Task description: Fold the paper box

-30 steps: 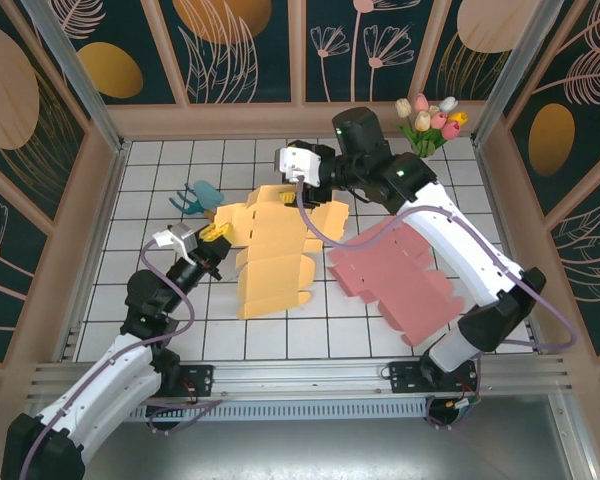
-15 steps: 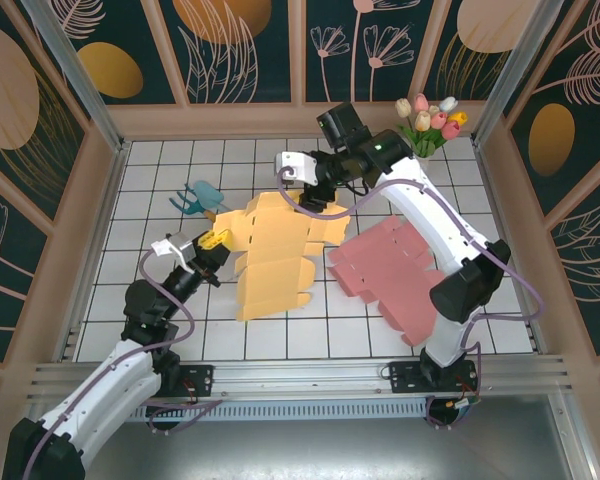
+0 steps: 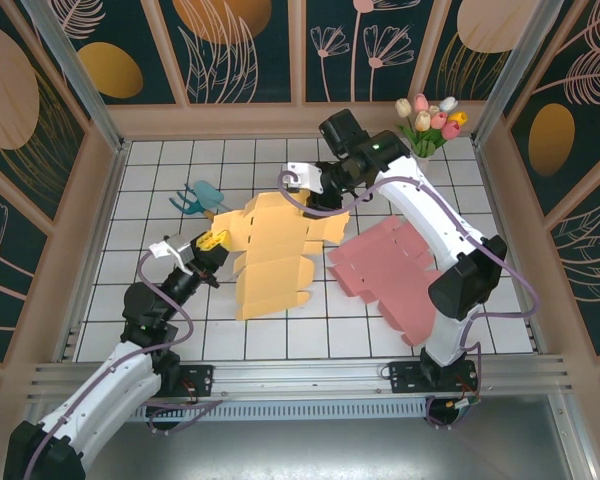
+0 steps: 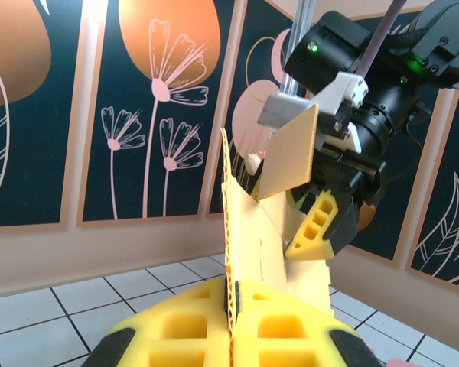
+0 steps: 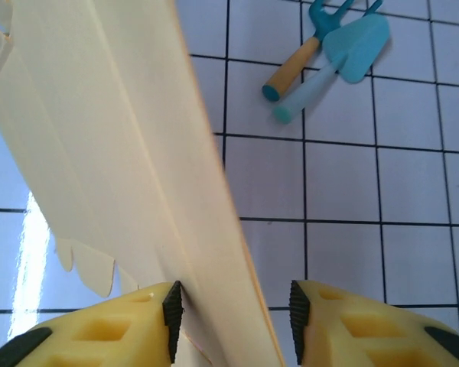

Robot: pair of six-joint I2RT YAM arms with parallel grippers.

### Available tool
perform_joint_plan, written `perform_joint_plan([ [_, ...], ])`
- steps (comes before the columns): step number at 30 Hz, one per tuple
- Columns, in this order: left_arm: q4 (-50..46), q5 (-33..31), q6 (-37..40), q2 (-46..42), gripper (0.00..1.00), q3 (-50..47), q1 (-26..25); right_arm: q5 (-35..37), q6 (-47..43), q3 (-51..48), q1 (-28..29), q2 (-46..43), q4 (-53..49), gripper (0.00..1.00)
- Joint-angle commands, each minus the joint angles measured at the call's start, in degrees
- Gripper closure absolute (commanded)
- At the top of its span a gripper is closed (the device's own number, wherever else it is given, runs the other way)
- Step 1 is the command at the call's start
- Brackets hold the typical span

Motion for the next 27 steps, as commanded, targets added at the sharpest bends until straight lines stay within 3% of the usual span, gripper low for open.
perform_joint_plan([
  [1, 0.86, -0.78, -0.33, -1.28, 1.00, 0.20, -0.07, -0.87, -0.89, -1.60, -0.22, -3.06, -2.44, 0.59],
  [15, -0.64, -1.60, 0.23, -1.56, 1.00, 0.83, -0.02, -1.07, -1.00, -4.20, -0.42, -8.58, -1.01, 0.64],
  [19, -0.26, -1.50, 0.03, -0.77, 1.00, 0.87, -0.04, -0.44, -1.26, -6.01, -0.43, -9.26, -0.31, 0.72],
  [27, -0.53, -2.87, -0.57, -0.30, 1.00, 0.75, -0.07, 1.59, -1.66, -8.23, -0.24, -10.63, 1.69, 1.00],
])
